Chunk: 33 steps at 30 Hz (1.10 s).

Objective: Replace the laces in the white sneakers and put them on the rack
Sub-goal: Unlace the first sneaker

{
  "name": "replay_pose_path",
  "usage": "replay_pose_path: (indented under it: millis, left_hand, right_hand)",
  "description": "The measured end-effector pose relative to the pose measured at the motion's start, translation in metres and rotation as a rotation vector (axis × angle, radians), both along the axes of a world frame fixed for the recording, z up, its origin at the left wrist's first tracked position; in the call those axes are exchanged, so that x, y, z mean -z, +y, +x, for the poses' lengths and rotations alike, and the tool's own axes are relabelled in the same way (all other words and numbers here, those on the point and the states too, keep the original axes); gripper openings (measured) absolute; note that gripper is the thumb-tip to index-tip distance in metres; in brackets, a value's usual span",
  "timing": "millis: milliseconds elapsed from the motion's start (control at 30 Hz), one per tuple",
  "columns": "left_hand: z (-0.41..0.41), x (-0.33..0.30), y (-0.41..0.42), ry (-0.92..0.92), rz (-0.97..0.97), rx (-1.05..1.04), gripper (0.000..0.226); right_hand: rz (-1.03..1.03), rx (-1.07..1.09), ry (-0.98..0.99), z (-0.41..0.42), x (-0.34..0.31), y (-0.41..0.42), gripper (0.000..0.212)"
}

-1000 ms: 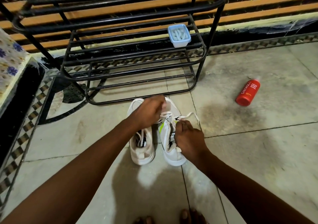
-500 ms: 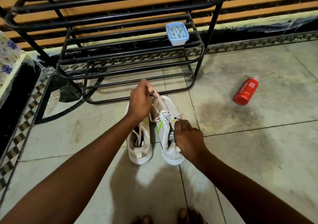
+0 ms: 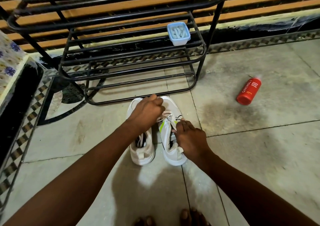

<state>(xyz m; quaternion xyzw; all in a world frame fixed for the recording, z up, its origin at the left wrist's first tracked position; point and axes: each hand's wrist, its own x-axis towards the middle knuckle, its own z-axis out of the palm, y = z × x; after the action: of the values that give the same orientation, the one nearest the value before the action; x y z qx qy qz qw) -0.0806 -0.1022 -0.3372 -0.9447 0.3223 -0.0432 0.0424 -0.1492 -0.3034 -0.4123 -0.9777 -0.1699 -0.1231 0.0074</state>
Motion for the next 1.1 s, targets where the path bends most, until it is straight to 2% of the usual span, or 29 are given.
replay_pose_path:
  millis: [100, 167, 233, 267, 333, 400, 500, 567, 667, 900, 1100]
  left_hand:
    - [-0.006, -0.001, -0.002, -0.206, -0.160, -0.036, 0.012]
    - [-0.013, -0.001, -0.008, -0.237, -0.238, -0.104, 0.017]
    - [-0.017, 0.000, -0.013, -0.181, -0.320, -0.193, 0.026]
    - [-0.019, 0.002, -0.013, -0.131, -0.392, -0.221, 0.023]
    - [-0.021, 0.008, -0.011, 0.056, -0.628, -0.285, 0.015]
    - [-0.025, 0.011, -0.012, 0.219, -0.852, -0.372, 0.020]
    - [-0.025, 0.013, -0.021, 0.294, -1.005, -0.499, 0.023]
    - [-0.020, 0.012, -0.025, 0.317, -0.996, -0.529, 0.018]
    - [-0.015, 0.009, -0.029, 0.336, -0.885, -0.503, 0.019]
    - [-0.013, 0.010, -0.032, 0.397, -0.526, -0.407, 0.014]
    - [-0.015, 0.019, -0.033, 0.390, -0.532, -0.461, 0.010]
  right_hand:
    - [0.006, -0.006, -0.044, 0.001, 0.001, 0.001, 0.046]
    - [-0.003, -0.012, -0.057, 0.002, 0.003, 0.001, 0.040]
    - [-0.013, -0.010, -0.077, 0.003, 0.007, 0.000, 0.032]
    - [-0.015, -0.010, -0.078, 0.003, 0.009, -0.001, 0.030]
    - [-0.018, -0.015, -0.084, 0.003, 0.010, -0.001, 0.027]
    - [-0.017, -0.016, -0.100, 0.003, 0.008, 0.000, 0.028]
    - [-0.016, -0.028, -0.112, 0.002, 0.006, -0.001, 0.030]
    - [-0.009, -0.038, -0.107, 0.002, 0.005, -0.002, 0.031]
    - [-0.005, -0.044, -0.082, 0.001, 0.005, 0.000, 0.033]
    - [0.037, -0.023, -0.010, 0.002, 0.004, -0.002, 0.046]
    - [0.111, -0.018, 0.058, -0.002, -0.006, -0.001, 0.046]
